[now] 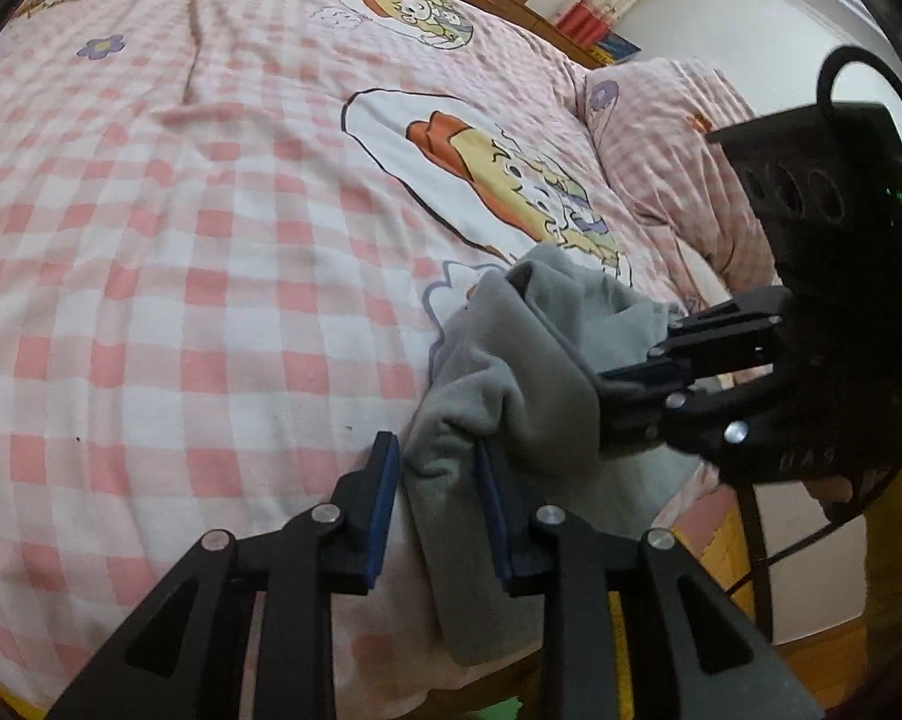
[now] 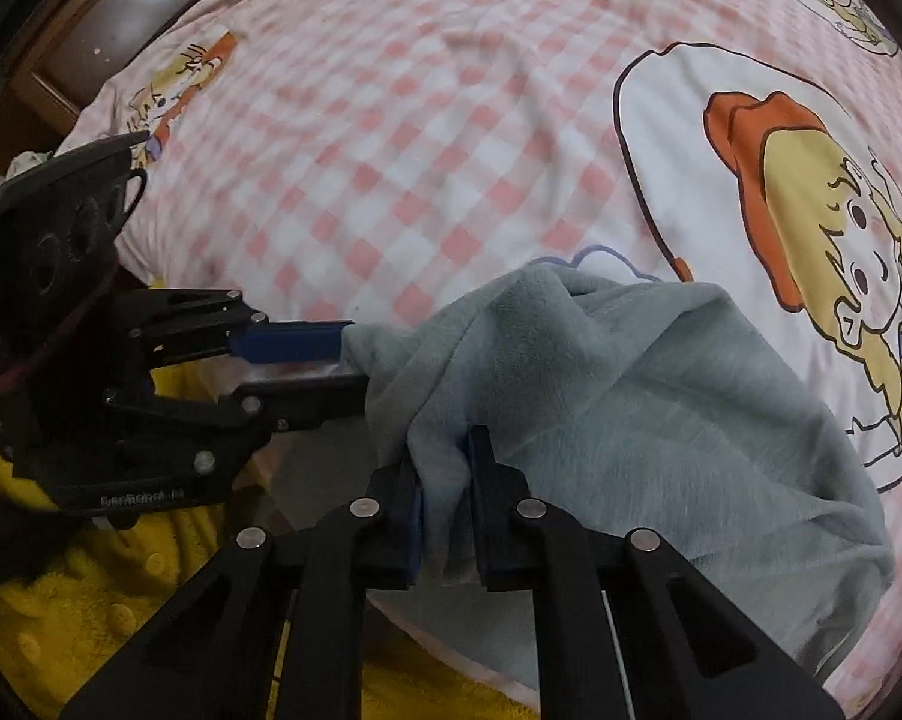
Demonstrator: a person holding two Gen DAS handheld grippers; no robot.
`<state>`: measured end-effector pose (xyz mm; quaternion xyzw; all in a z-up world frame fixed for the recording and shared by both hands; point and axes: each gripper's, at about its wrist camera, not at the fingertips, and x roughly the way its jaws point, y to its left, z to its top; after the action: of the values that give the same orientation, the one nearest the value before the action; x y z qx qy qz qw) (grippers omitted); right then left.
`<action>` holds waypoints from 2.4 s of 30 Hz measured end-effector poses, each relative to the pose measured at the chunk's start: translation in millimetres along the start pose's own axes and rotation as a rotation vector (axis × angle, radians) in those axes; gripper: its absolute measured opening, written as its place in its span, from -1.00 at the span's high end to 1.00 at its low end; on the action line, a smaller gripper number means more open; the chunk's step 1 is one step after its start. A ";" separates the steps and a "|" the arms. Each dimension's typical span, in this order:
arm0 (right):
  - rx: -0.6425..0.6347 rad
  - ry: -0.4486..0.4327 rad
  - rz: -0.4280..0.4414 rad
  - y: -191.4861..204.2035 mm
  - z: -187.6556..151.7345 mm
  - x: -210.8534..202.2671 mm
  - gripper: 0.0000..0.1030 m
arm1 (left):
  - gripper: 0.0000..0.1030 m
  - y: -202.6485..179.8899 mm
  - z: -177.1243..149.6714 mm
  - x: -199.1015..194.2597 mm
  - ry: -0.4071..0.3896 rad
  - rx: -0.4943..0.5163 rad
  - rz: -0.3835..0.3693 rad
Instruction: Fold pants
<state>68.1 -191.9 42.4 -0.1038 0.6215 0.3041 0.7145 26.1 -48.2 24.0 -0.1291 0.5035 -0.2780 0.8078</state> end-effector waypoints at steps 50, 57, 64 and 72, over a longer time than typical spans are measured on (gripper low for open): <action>0.714 -0.354 -0.192 -144.0 -160.8 -70.6 0.32 | 0.23 -24.5 38.3 -5.7 -0.034 0.099 0.175; 0.648 -0.355 -0.283 -137.3 -157.5 -55.3 0.32 | 0.23 -7.7 76.9 35.9 0.045 0.054 0.160; 0.640 -0.371 -0.280 -137.8 -161.1 -56.8 0.32 | 0.40 -28.8 92.1 6.6 -0.094 0.128 0.159; 0.871 -0.533 -0.240 -128.2 -209.3 -89.5 0.28 | 0.37 1.8 92.2 -7.8 -0.124 0.060 0.304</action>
<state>-36.1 -431.0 55.0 0.2133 0.4709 -0.0504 0.8545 105.6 -48.8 71.2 -0.0440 0.4577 -0.1591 0.8736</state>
